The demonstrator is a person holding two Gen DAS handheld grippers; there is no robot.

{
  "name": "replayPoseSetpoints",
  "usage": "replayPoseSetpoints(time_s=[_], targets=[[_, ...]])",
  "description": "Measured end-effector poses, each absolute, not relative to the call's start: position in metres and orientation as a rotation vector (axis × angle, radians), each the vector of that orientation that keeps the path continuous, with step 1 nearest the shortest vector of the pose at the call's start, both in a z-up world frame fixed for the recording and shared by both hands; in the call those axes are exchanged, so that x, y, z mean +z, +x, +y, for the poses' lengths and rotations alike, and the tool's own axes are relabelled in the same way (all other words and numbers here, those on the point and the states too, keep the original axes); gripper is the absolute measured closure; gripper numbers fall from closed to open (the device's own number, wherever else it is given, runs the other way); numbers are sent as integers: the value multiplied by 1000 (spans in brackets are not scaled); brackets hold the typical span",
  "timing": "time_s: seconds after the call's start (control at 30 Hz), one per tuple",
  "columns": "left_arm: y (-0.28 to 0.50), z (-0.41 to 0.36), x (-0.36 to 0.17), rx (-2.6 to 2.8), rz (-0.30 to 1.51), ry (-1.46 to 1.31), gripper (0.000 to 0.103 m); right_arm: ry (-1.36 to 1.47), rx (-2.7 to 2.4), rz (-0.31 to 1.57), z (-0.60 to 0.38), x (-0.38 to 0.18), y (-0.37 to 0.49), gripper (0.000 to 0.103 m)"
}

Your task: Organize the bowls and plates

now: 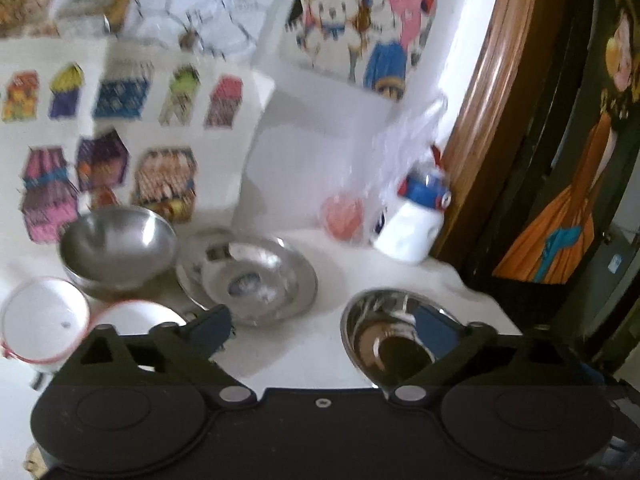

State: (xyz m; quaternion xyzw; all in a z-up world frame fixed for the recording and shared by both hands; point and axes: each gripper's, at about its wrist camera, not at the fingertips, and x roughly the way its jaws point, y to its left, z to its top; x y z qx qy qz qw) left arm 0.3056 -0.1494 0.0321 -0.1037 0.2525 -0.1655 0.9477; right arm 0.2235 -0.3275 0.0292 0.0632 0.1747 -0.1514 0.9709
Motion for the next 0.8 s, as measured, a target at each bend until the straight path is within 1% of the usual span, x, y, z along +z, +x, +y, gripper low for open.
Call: replayPoseSetpoints(time_s=[0.17,0.33,0.47,0.6,0.7,0.8], targets=[[296,-125,48,-308,453,-186,1,141,-296,283,-313,50,210,0],[311,-93,55,-287,465,-143,1,224,-211,253,-299,64,210,0],[336,-65,55,-273,491,-109,1,406,-72,302,-300,61,225,0],[370,-46,59,-276,540,-83,1,606,-6,411,-303,47,251,0],[397,-42,60,-327,591,-84,1,683,9,470,-303,32,268,0],[423,-46,58,-372,626,-83,1,702,46,499,-299,16,286,0]])
